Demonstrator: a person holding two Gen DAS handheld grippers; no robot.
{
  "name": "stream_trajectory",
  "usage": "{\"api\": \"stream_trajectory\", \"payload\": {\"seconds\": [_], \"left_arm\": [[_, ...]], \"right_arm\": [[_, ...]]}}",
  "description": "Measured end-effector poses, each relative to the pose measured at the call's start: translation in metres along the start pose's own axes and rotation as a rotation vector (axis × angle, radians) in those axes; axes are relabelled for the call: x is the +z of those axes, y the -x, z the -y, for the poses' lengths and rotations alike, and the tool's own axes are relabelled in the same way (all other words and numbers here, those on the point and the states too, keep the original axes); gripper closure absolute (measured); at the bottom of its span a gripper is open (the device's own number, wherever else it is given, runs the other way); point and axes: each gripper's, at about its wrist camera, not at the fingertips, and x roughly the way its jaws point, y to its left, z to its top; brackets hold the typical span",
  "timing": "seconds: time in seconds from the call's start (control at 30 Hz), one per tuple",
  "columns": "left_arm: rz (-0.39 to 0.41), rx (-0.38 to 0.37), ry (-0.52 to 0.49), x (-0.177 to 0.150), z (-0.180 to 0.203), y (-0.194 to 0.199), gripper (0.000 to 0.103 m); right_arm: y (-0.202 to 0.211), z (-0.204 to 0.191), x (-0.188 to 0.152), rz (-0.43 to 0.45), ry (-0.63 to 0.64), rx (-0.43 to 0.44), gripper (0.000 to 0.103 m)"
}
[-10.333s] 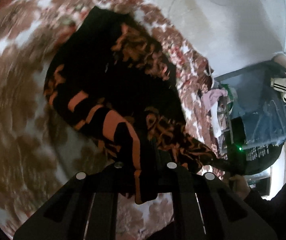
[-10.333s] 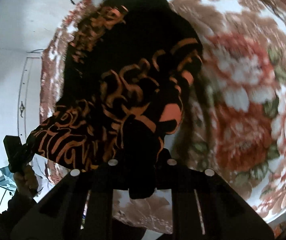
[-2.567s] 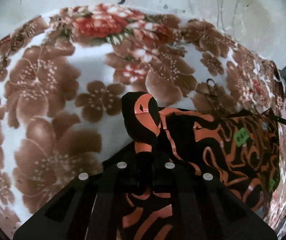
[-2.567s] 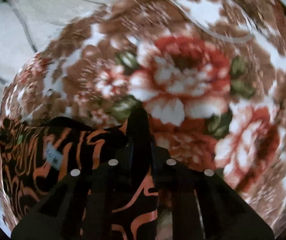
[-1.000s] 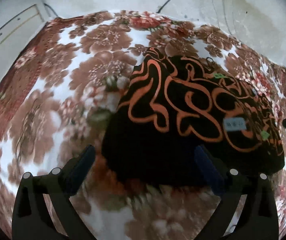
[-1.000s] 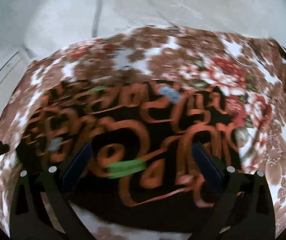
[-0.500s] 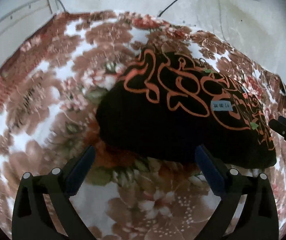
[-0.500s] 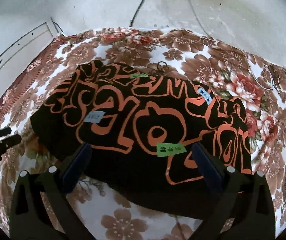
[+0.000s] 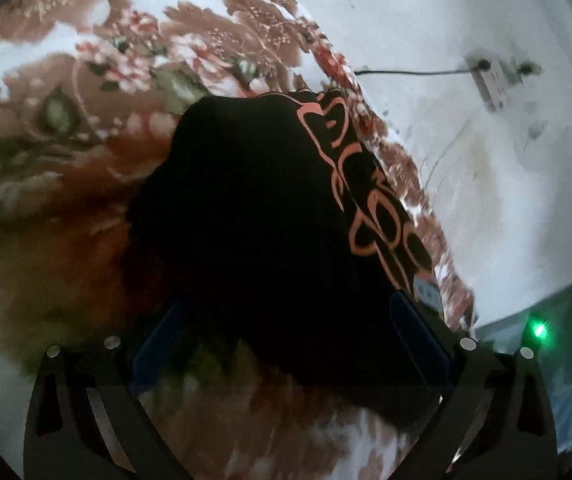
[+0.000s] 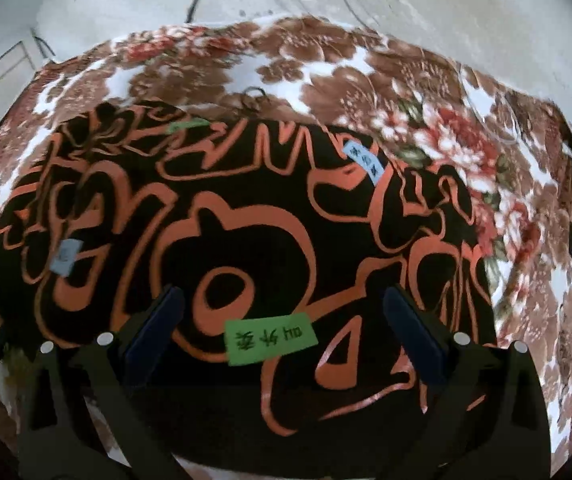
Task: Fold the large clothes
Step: 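Smooth the folded hoodie bundle with both grippers and withdraw the left gripper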
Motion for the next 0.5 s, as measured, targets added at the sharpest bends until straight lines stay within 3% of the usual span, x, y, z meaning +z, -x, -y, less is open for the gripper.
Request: {"api": "stream_trajectory", "payload": {"seconds": [0.23,0.43,0.5], "left_arm": [[0.036,-0.131,0.079,0.034,0.002,-0.033,0.005],[0.022,-0.080,-0.005,0.055,0.030,-0.065,0.005],[0.044,-0.146,0.028,0.059,0.041,-0.055,0.006]], "right_arm": [[-0.022,0.000,-0.011,-0.025,-0.037,0.035,0.005],[-0.030,-0.007,-0.016,-0.023,-0.028,0.012,0.005],[-0.032,-0.008,-0.016,-0.028,-0.020,0.002,0.005]]}}
